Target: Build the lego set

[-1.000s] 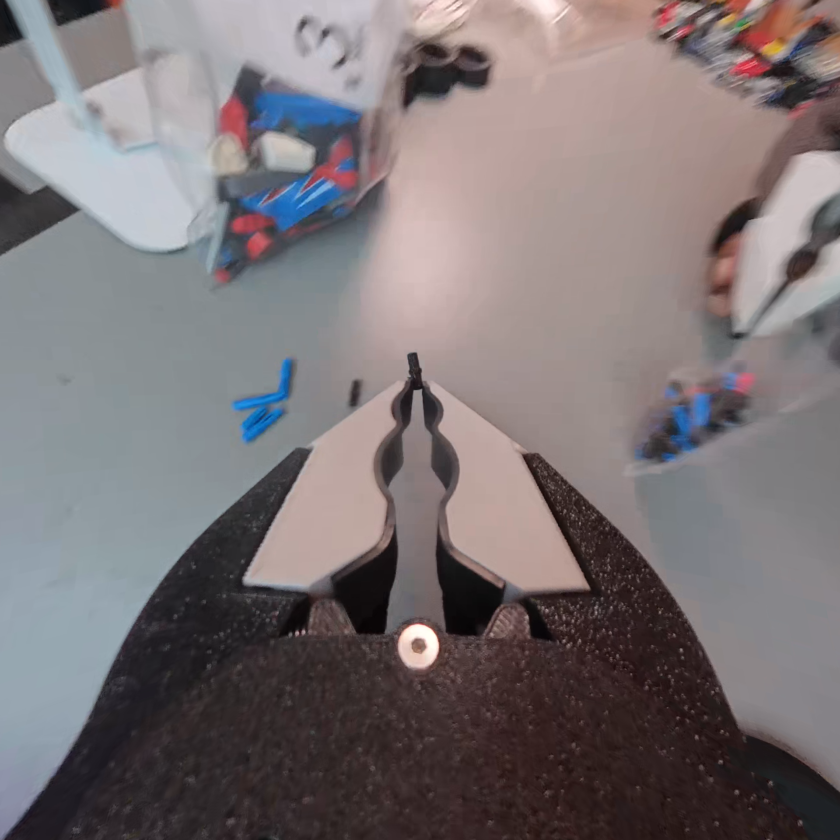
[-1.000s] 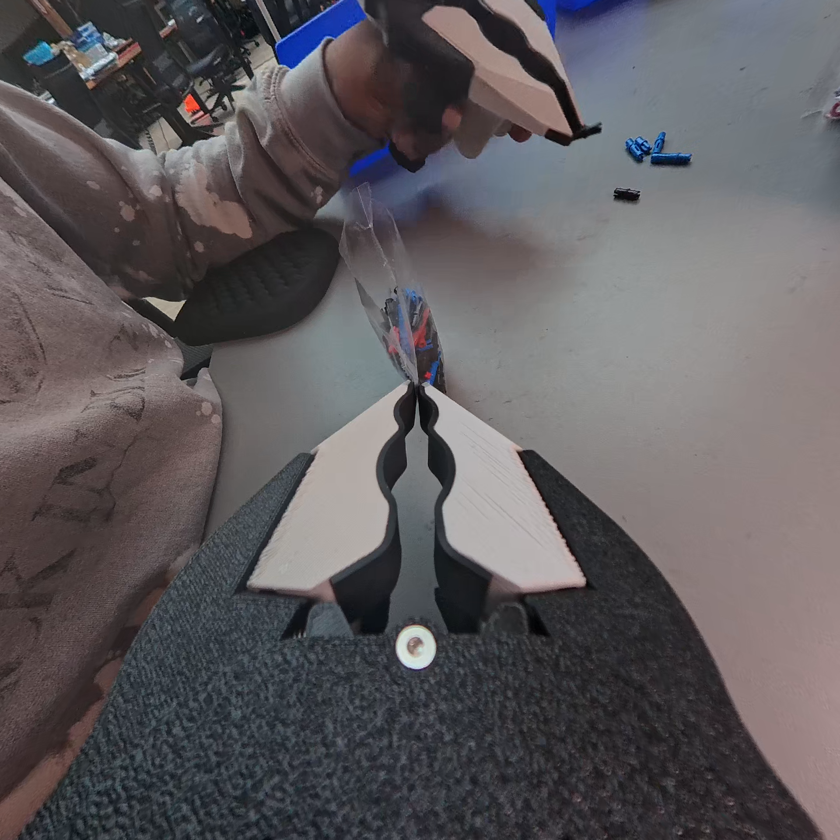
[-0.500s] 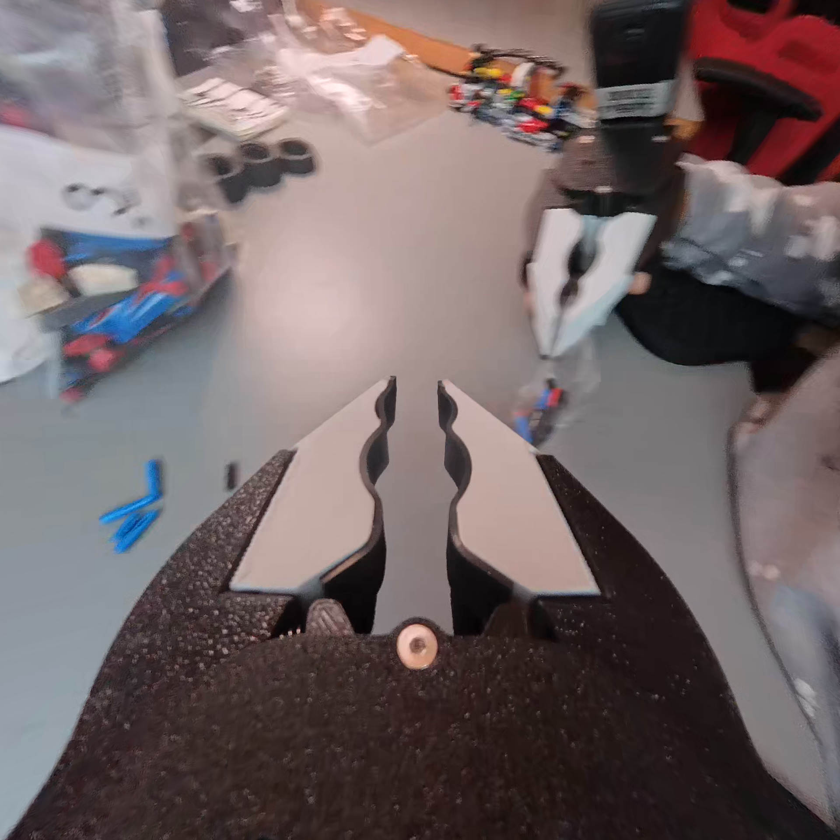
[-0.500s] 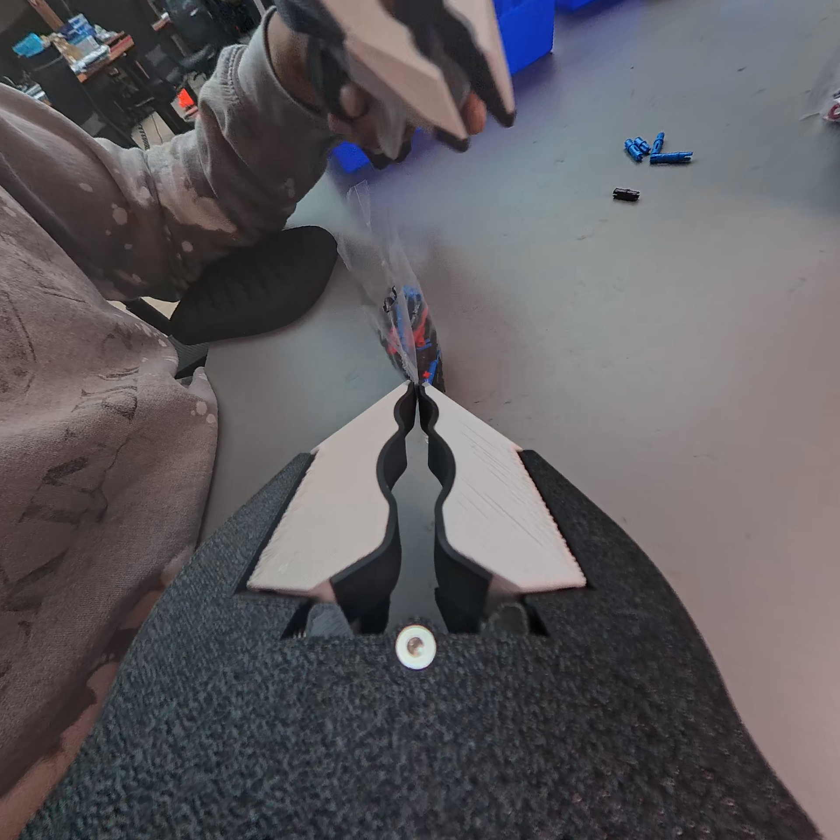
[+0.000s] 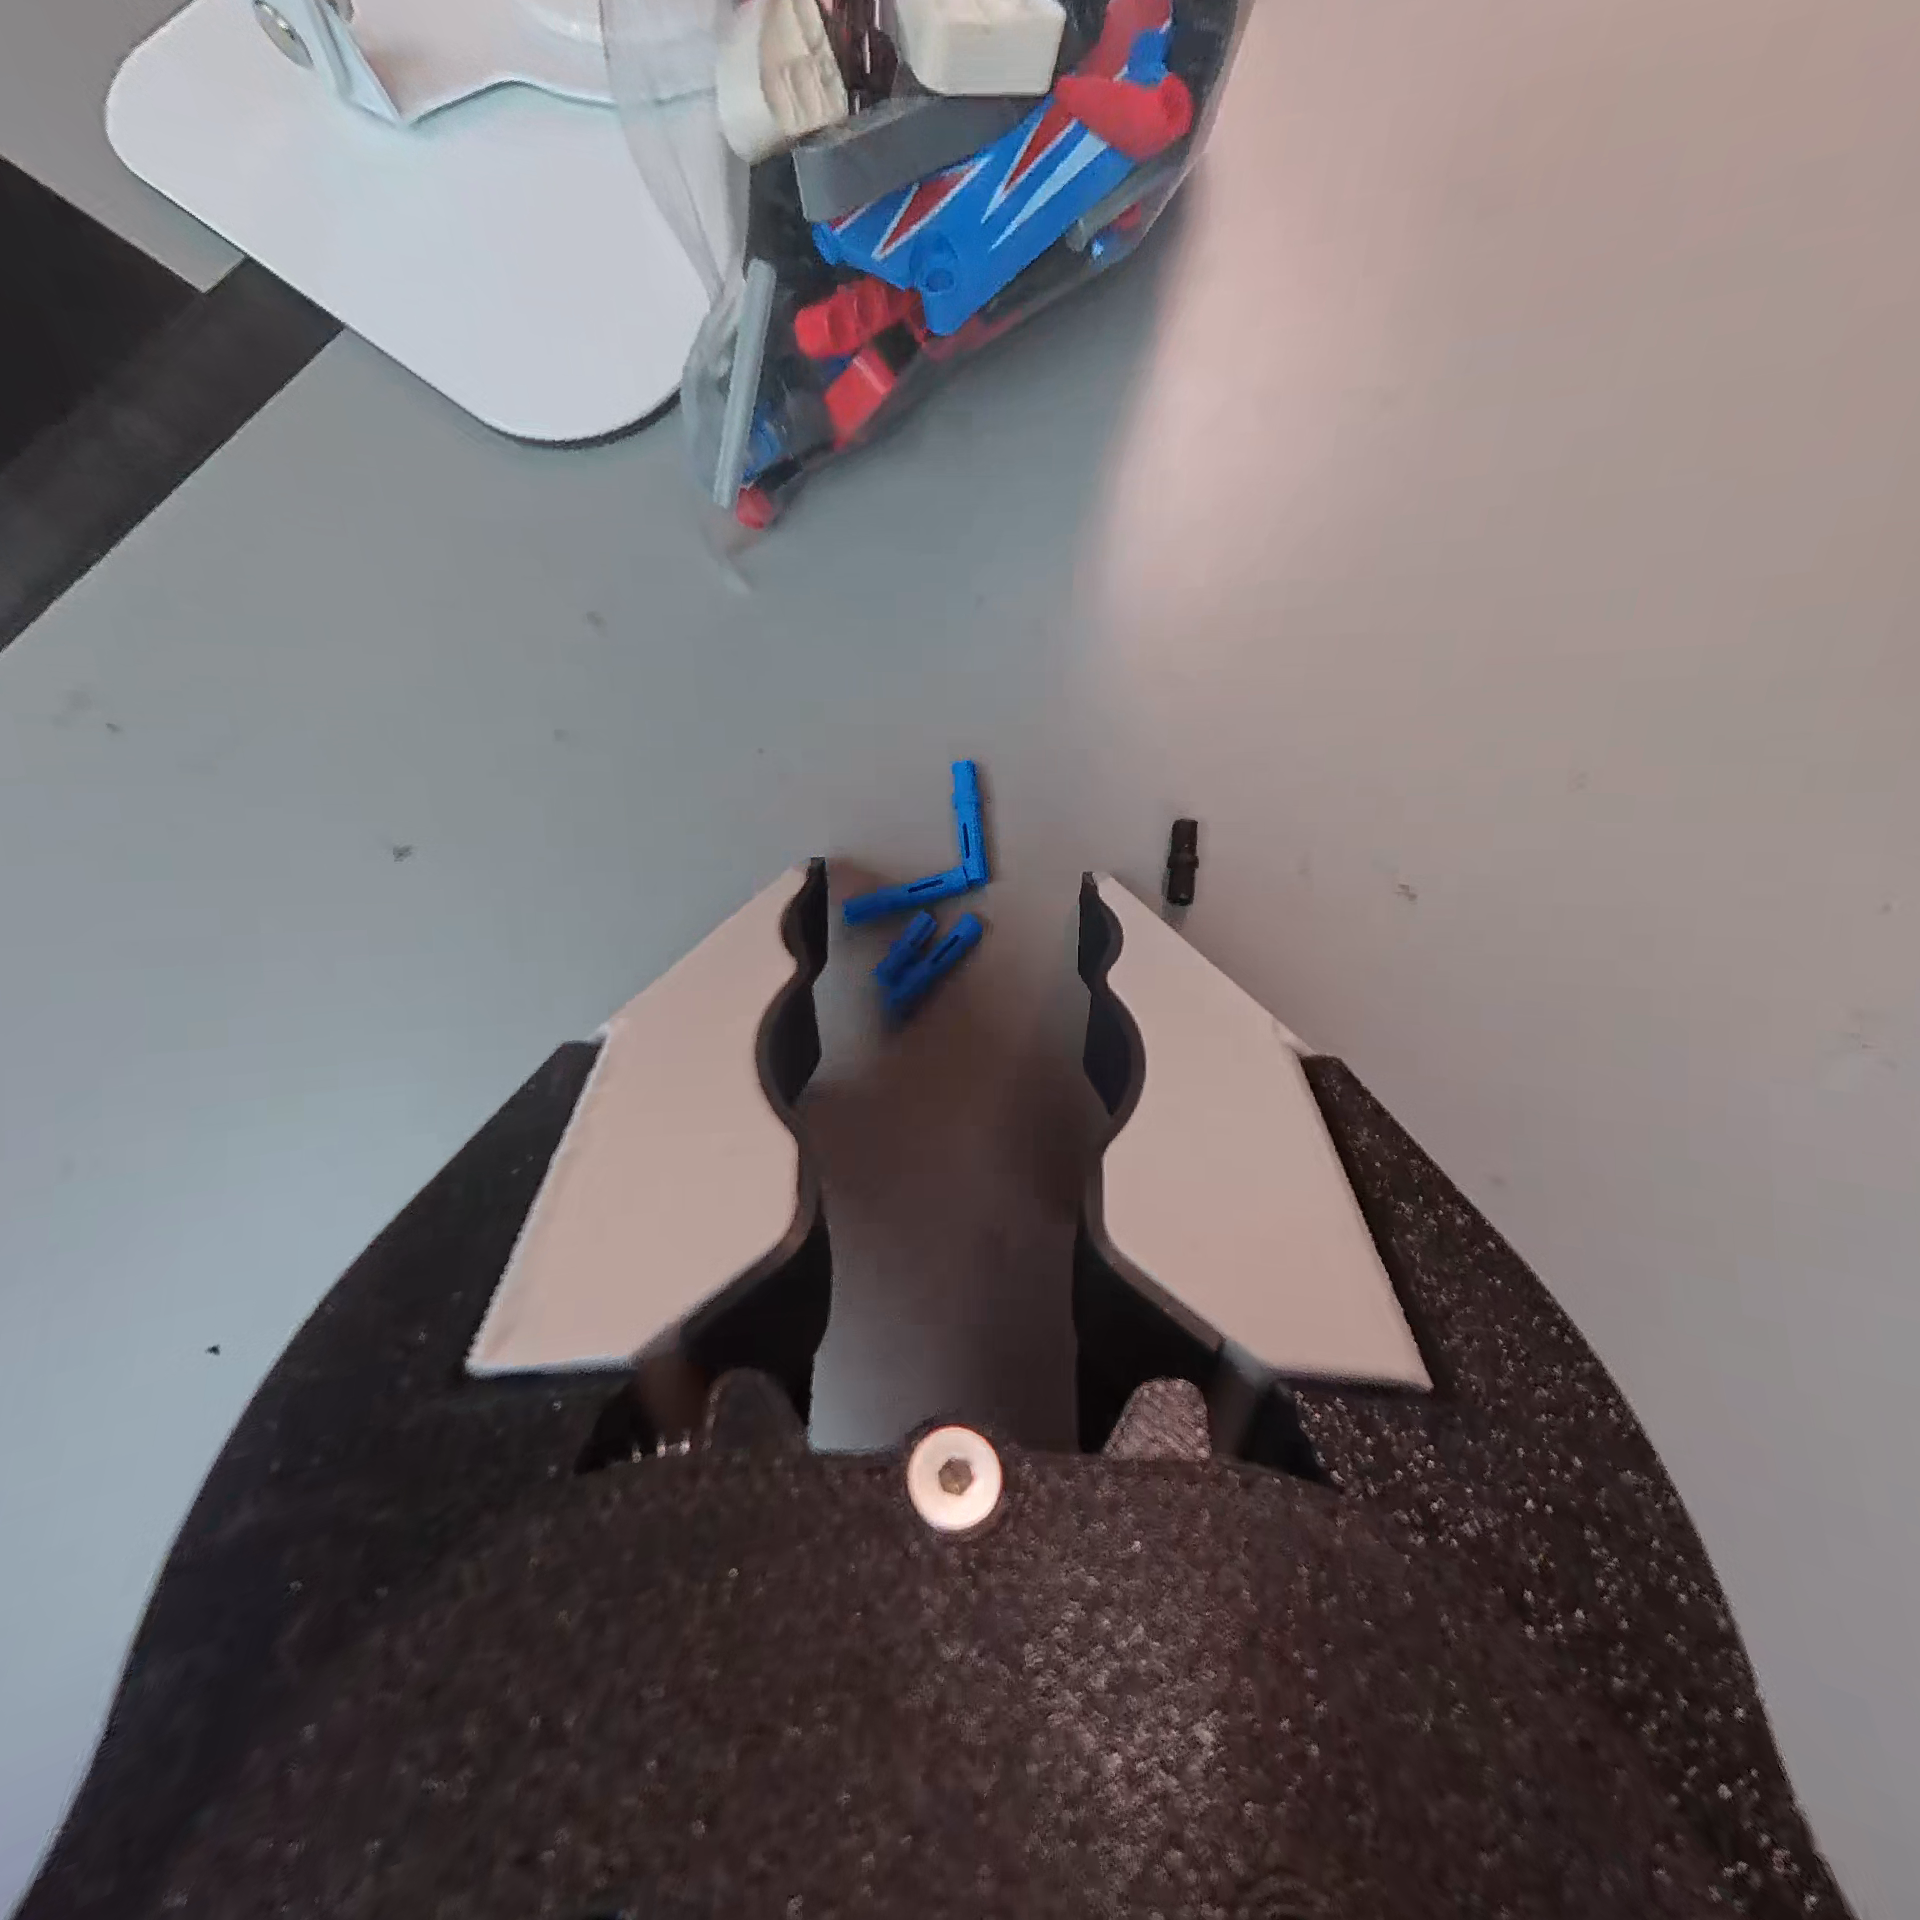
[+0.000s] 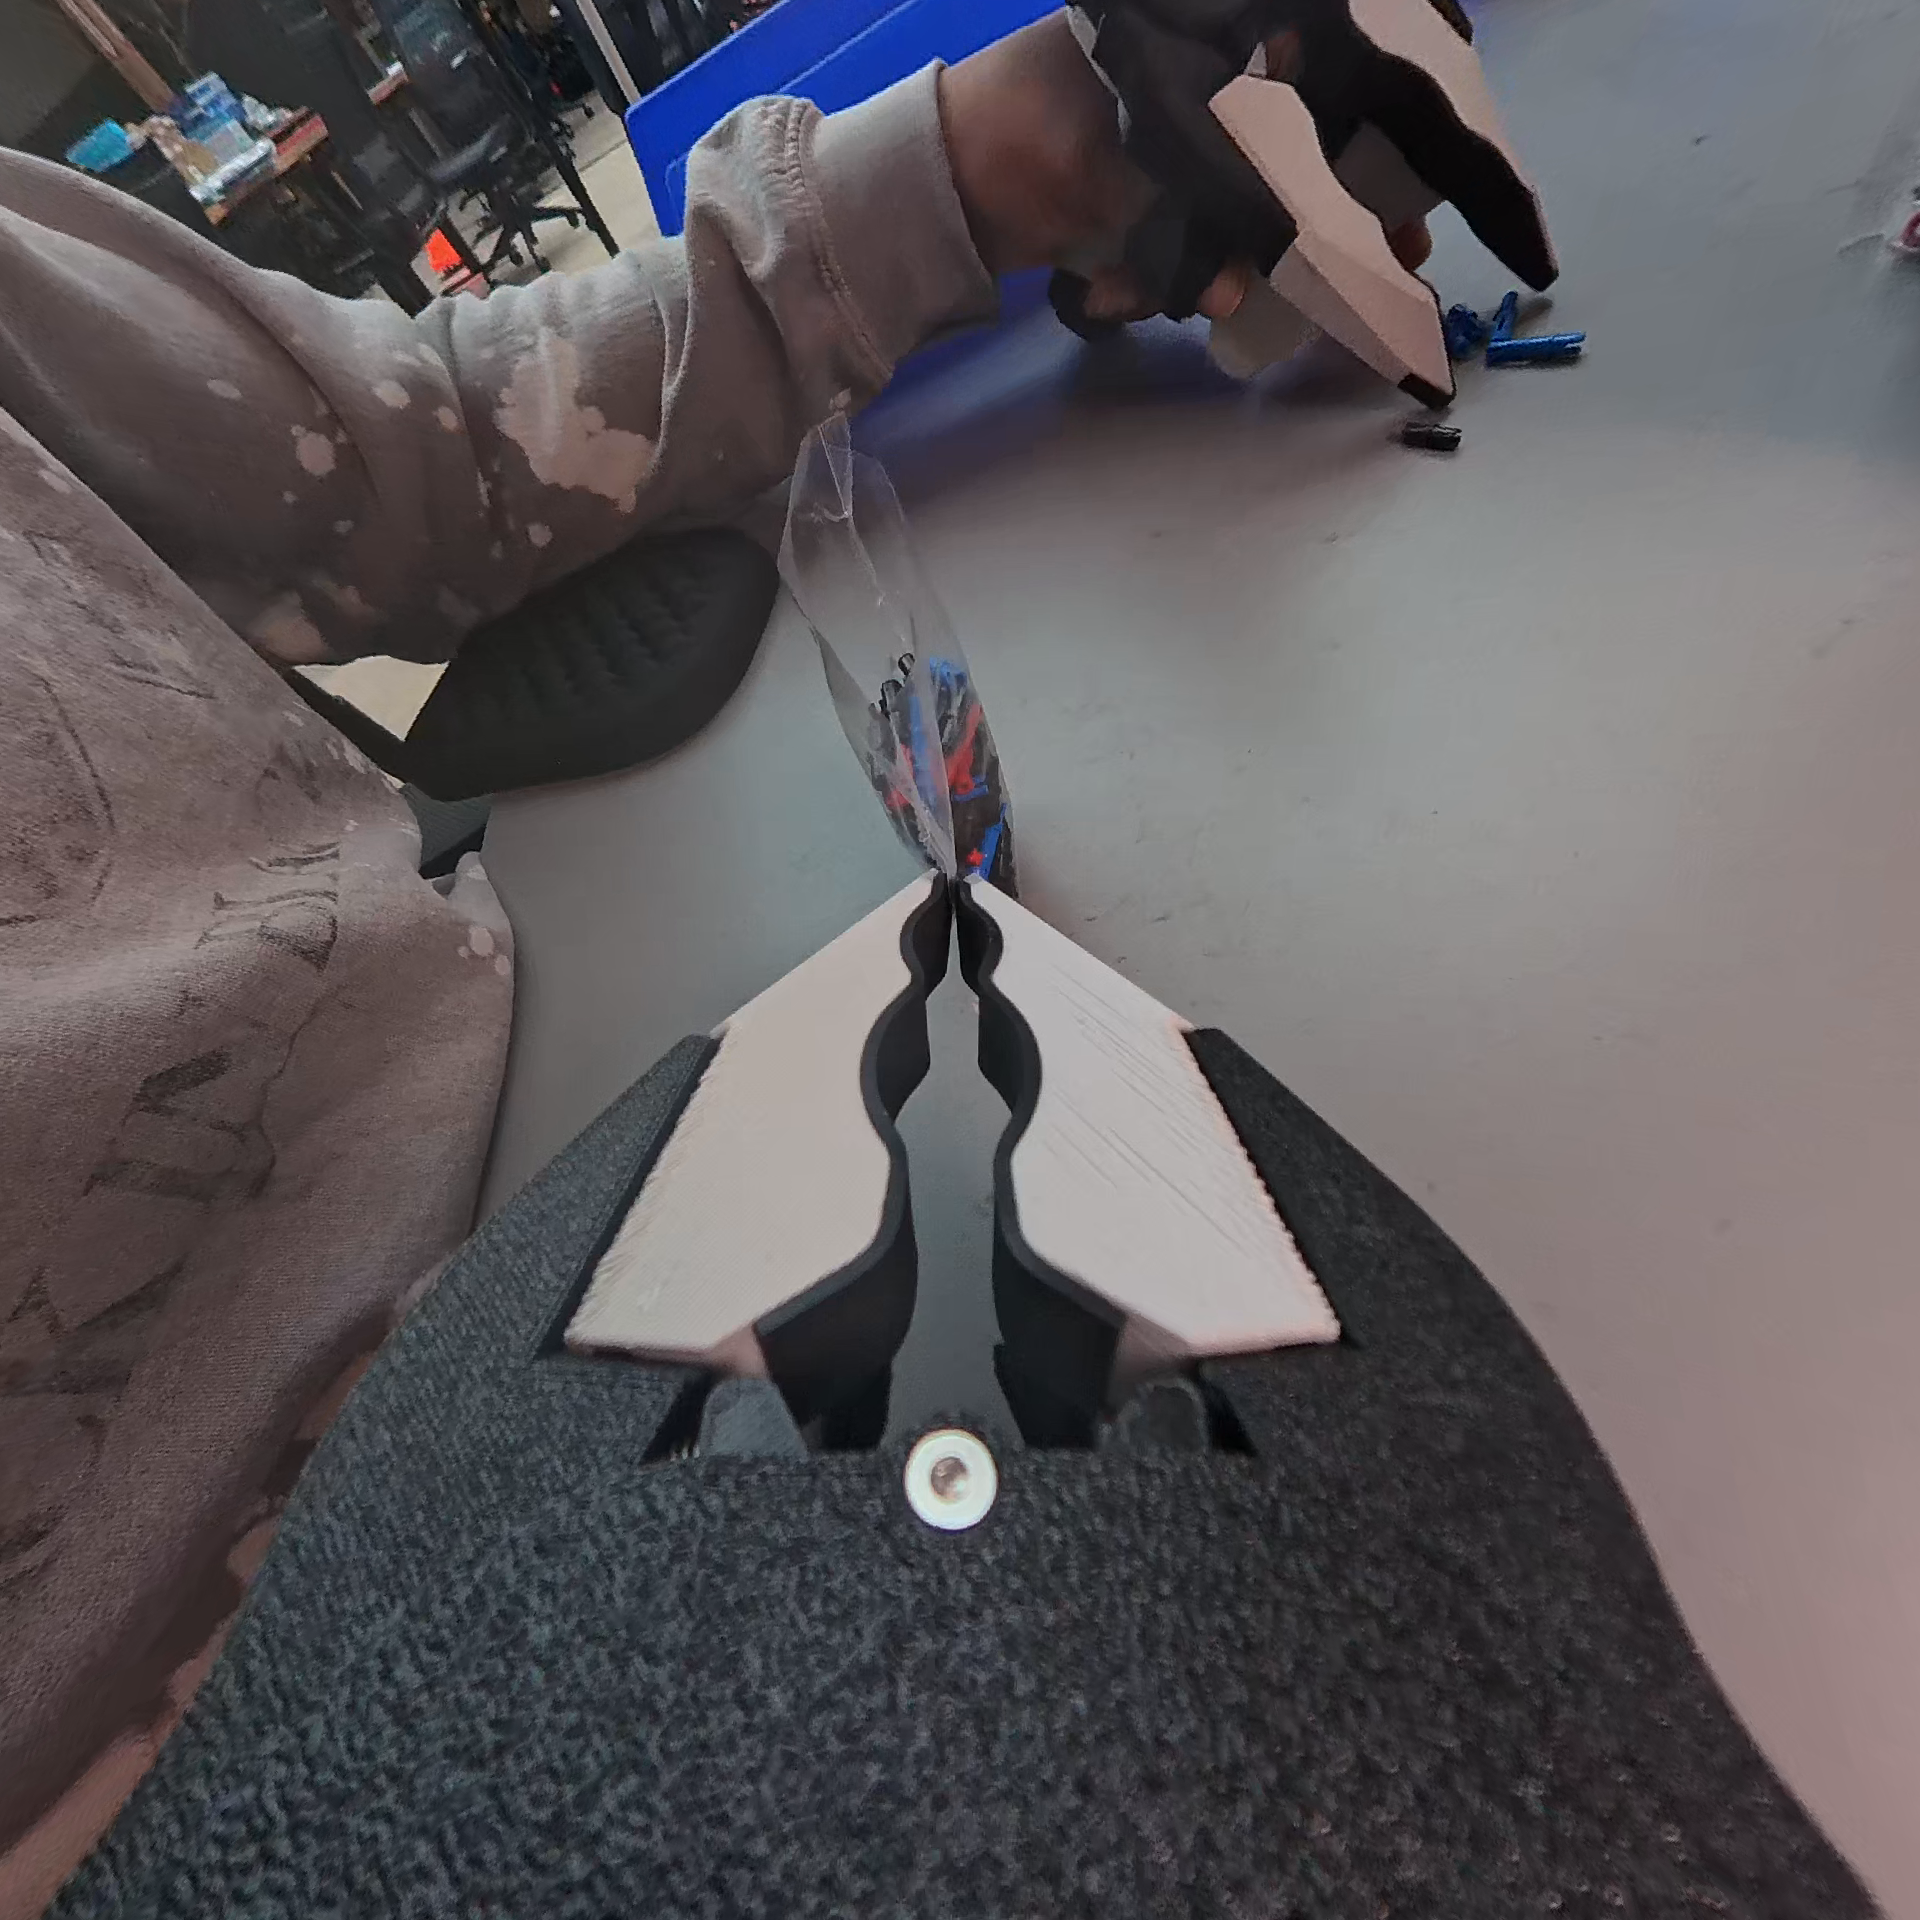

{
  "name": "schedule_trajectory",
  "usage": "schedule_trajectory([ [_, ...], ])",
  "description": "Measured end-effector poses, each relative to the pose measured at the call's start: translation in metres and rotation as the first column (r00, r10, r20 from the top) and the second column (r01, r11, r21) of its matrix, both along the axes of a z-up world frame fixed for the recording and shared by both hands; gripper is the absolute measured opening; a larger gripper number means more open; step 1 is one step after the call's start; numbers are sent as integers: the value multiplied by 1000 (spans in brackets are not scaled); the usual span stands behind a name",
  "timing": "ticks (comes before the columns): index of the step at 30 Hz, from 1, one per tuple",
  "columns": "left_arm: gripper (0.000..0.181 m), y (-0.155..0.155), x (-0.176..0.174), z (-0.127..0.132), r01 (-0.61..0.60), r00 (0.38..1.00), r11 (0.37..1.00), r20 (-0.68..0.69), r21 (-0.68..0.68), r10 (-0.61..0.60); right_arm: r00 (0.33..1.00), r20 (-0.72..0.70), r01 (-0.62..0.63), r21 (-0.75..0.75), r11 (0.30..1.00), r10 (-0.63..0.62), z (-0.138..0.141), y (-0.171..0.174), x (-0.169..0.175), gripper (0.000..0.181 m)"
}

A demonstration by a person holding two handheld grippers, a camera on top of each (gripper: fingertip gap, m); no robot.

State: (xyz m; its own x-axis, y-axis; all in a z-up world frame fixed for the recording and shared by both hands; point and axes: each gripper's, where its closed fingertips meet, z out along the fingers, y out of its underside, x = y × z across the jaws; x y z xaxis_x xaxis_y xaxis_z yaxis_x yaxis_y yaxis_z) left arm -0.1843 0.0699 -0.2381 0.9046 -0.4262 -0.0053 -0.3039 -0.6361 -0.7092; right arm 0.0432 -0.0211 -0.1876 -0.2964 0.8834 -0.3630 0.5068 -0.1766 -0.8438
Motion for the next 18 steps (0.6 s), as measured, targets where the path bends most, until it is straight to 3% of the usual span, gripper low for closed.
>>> schedule_trajectory([
  [5,41,-12,-3,-1,50,997,997,62,-54,-46,1000,2,4,-12,1000,-4,0,1,1,0],
  [18,16,-30,3,-1,76,997,995,-24,-70,-78,1000,2,-9,-21,1000,9,1,-1,2,0],
])
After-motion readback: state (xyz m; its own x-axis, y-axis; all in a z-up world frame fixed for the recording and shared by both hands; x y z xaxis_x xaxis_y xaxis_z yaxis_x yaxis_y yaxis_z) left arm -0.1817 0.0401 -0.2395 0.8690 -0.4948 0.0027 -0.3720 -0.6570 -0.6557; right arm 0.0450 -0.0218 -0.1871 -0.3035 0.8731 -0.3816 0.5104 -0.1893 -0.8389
